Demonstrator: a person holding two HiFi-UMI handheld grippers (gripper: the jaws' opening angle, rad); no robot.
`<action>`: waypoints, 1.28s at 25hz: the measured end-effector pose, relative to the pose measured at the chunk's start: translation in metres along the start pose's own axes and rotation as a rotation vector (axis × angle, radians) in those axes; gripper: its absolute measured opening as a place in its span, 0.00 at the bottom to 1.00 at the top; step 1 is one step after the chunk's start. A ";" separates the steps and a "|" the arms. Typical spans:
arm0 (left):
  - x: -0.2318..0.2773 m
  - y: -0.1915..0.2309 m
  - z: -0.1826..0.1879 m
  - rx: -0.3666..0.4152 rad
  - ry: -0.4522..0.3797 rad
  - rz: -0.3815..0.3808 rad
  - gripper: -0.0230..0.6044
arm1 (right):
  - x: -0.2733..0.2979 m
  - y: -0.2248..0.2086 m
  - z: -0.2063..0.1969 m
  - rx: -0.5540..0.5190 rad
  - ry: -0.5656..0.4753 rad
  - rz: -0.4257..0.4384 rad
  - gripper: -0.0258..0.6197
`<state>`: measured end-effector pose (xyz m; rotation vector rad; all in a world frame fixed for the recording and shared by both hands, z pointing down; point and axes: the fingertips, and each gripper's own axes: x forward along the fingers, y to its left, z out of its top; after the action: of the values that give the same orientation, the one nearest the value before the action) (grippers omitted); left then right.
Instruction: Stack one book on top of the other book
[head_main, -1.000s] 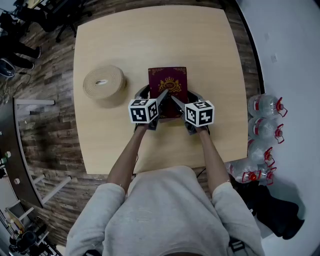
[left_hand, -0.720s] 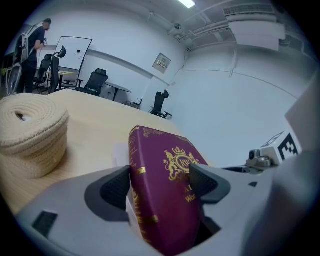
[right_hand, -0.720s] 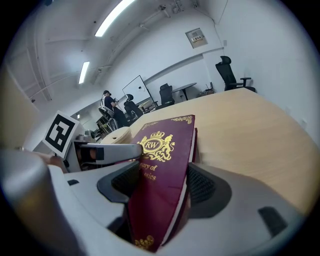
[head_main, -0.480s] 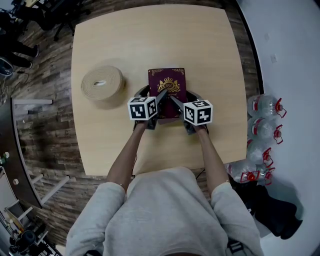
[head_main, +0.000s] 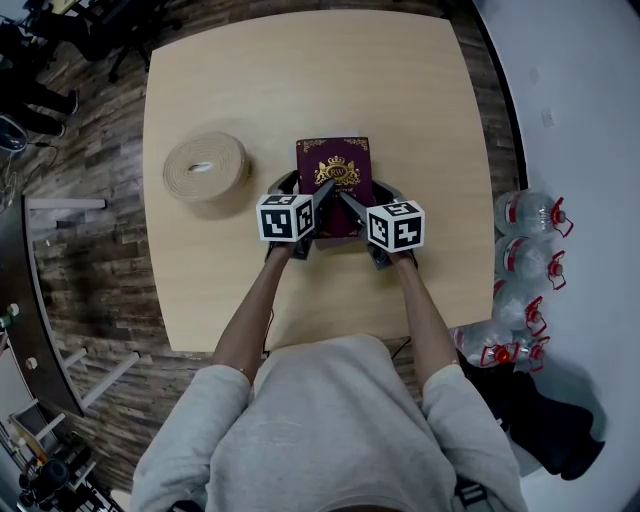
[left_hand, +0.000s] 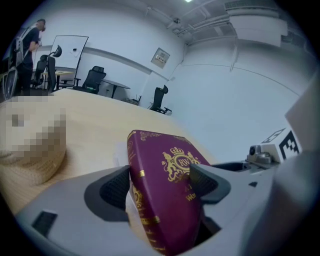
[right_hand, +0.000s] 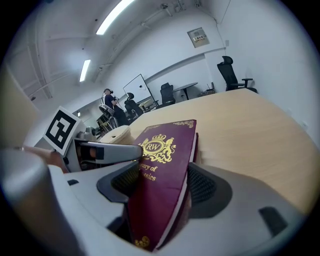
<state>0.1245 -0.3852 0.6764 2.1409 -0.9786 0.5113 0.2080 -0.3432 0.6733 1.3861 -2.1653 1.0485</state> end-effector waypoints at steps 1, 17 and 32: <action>-0.001 0.000 0.001 0.020 0.001 0.004 0.63 | 0.000 0.001 0.000 -0.010 -0.002 0.002 0.51; -0.037 -0.013 0.019 0.190 -0.036 0.011 0.62 | -0.034 -0.001 0.029 -0.113 -0.117 -0.066 0.46; -0.127 -0.030 0.023 0.323 -0.158 0.036 0.18 | -0.085 0.046 0.042 -0.250 -0.274 -0.104 0.19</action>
<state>0.0686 -0.3264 0.5711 2.4863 -1.0822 0.5557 0.2088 -0.3107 0.5732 1.5749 -2.2887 0.5530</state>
